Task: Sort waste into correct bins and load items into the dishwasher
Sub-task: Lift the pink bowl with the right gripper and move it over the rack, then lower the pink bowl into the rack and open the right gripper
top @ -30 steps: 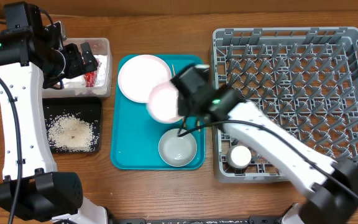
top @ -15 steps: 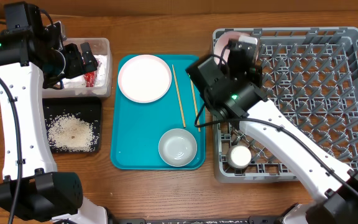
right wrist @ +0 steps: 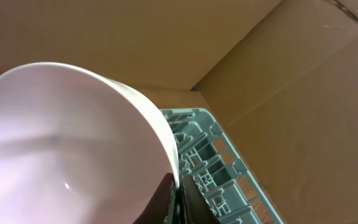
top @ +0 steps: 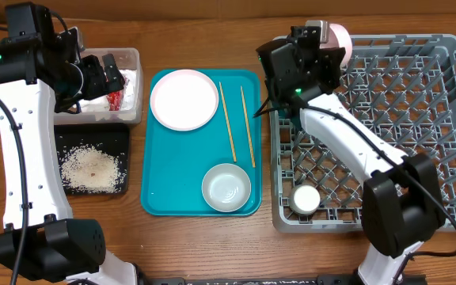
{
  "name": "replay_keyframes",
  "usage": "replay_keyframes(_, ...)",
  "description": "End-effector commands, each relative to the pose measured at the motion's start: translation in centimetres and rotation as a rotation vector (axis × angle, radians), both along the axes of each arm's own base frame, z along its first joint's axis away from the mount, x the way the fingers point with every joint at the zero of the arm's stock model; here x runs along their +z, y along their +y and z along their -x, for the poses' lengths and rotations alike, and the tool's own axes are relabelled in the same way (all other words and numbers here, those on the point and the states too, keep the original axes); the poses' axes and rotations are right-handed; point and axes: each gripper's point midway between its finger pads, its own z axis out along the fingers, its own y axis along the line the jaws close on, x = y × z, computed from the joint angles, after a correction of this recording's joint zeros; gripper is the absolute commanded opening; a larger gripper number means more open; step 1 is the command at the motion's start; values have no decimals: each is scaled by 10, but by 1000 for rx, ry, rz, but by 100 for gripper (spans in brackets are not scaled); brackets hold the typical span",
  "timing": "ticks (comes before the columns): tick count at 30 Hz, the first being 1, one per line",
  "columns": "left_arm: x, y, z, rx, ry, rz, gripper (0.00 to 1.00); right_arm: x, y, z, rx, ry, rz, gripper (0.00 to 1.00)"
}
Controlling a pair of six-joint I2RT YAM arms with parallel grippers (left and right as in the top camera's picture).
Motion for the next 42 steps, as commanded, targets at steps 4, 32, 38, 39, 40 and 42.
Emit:
replay_keyframes(4, 14, 0, 0, -11, -43, -3, 100, -34, 12, -12, 68, 110, 0, 4)
replay_keyframes(32, 14, -1, 0, -12, -43, -3, 100, -53, 88, 4, 236, 170, 19, 79)
replay_keyframes(38, 14, -1, 0, -12, -43, -3, 100, -21, 144, 28, 512, 265, -409, 90)
replay_keyframes(39, 14, -1, 0, -12, -43, -3, 100, -21, 157, 35, 569, 302, -504, 91)
replay_keyframes(40, 14, 0, 0, -11, -43, -3, 100, -22, 174, 44, 644, 355, -594, 95)
replay_keyframes(42, 14, -1, 0, -12, -43, -3, 100, -25, 205, 69, 788, 475, -760, 100)
